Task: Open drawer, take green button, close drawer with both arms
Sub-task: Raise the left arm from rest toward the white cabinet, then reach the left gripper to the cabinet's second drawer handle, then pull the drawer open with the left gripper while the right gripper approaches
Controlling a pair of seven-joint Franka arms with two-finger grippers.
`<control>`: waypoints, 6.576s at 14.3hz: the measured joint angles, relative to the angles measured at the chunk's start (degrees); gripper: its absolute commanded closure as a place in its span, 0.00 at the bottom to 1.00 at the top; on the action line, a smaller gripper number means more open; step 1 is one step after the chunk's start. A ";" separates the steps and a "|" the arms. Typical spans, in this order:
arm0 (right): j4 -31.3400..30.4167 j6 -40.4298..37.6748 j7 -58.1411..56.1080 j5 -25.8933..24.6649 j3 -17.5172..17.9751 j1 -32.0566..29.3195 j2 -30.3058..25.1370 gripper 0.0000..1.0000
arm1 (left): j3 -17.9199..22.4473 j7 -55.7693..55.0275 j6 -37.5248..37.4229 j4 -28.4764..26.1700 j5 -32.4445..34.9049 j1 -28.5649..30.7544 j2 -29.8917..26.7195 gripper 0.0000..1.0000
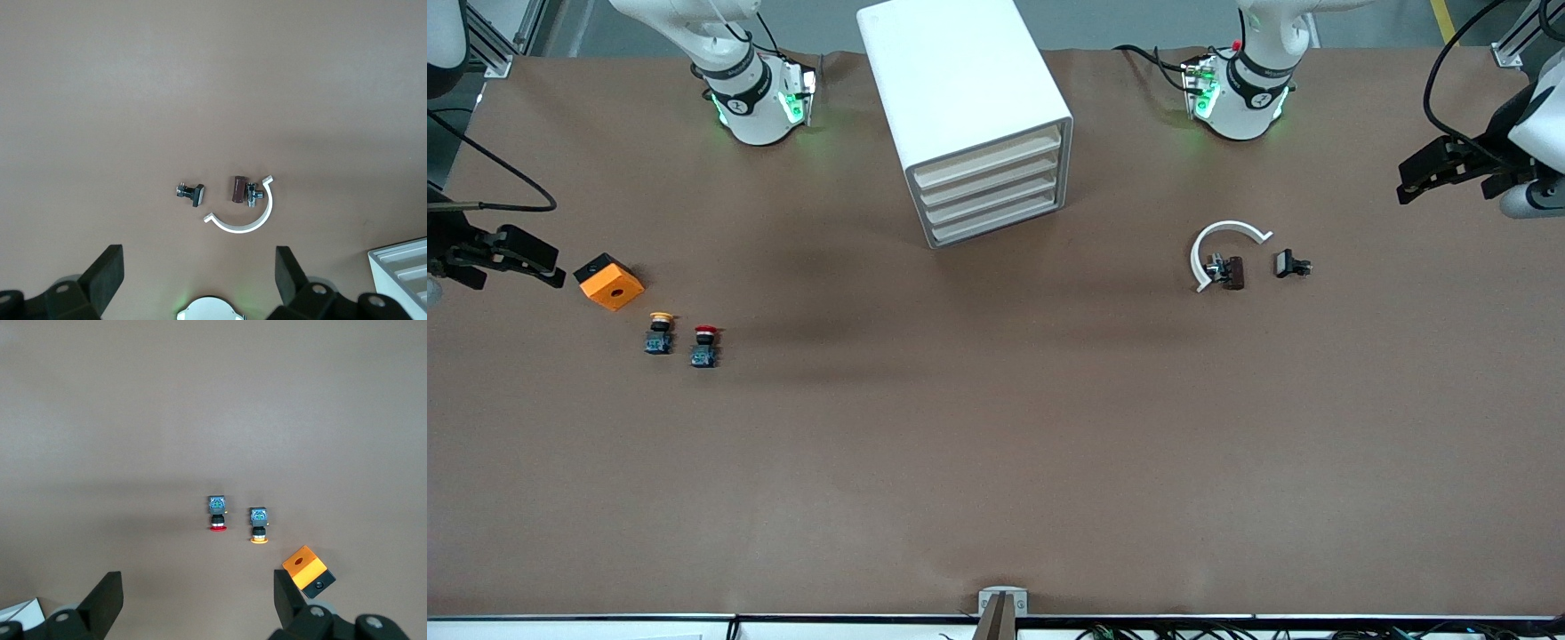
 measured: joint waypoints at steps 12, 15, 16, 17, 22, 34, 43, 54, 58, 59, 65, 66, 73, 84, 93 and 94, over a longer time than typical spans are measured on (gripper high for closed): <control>0.04 -0.08 0.00 0.00 0.09 0.00 0.00 0.00 | 0.01 -2.88 3.60 1.98 0.00 -0.34 14.66 0.00; 0.05 -0.08 0.00 0.01 0.25 0.11 0.00 0.00 | -0.59 -15.30 5.81 2.25 -0.10 -3.67 19.93 0.00; 0.06 -0.07 0.00 0.01 0.32 0.31 0.00 0.00 | -0.77 -20.81 6.39 2.50 -0.11 -5.78 21.75 0.00; 0.08 -0.05 0.00 0.01 0.37 0.53 0.00 0.00 | -0.83 -26.21 6.71 3.06 -0.11 -8.06 23.67 0.00; 0.11 0.02 0.00 0.00 0.44 0.88 0.00 0.00 | -0.96 -42.92 7.03 6.48 -0.72 -15.98 34.47 0.00; 0.13 0.04 0.00 0.00 0.46 0.88 0.00 0.00 | -1.01 -79.98 9.50 7.46 -27.21 -25.83 45.83 0.00; 0.14 0.04 0.00 0.00 0.48 0.90 0.00 0.00 | -0.72 -84.05 9.96 7.93 -31.32 -29.41 53.59 0.00; 0.14 0.04 0.00 0.00 0.54 1.15 0.00 0.00 | -0.82 -114.76 9.50 7.89 -46.80 -32.59 56.16 0.25; 0.14 0.05 0.00 0.00 0.55 1.31 0.00 0.00 | -0.88 -118.81 9.17 7.88 -49.81 -33.88 57.10 0.36; 0.14 0.06 0.01 0.00 0.55 1.31 0.00 0.00 | -0.88 -119.62 8.82 7.88 -50.60 -34.24 57.25 0.36; 0.15 0.06 0.01 0.00 0.55 1.32 0.00 0.00 | -0.90 -122.87 6.19 7.57 -51.97 -35.97 57.77 0.50; 0.15 0.06 0.01 0.00 0.55 1.32 0.00 0.00 | -0.90 -122.98 6.19 7.53 -51.99 -36.24 58.10 0.52; 0.78 0.35 0.01 -0.01 0.55 1.46 -0.01 0.00 | -0.98 -123.64 5.42 7.56 -52.67 -37.05 59.19 0.60; 1.38 0.70 0.03 -0.14 0.65 6.48 0.97 0.00 | -1.03 -125.48 4.35 7.84 -52.81 -38.51 59.20 1.00; 1.38 2.24 20.69 -0.14 0.98 17.56 2.98 0.00 | 1.27 -122.97 5.44 11.02 -52.79 -34.40 59.16 1.00; 1.38 2.24 25.49 -0.14 1.04 20.17 3.03 0.00 | 1.30 -122.35 5.95 11.60 -52.72 -33.23 59.15 1.00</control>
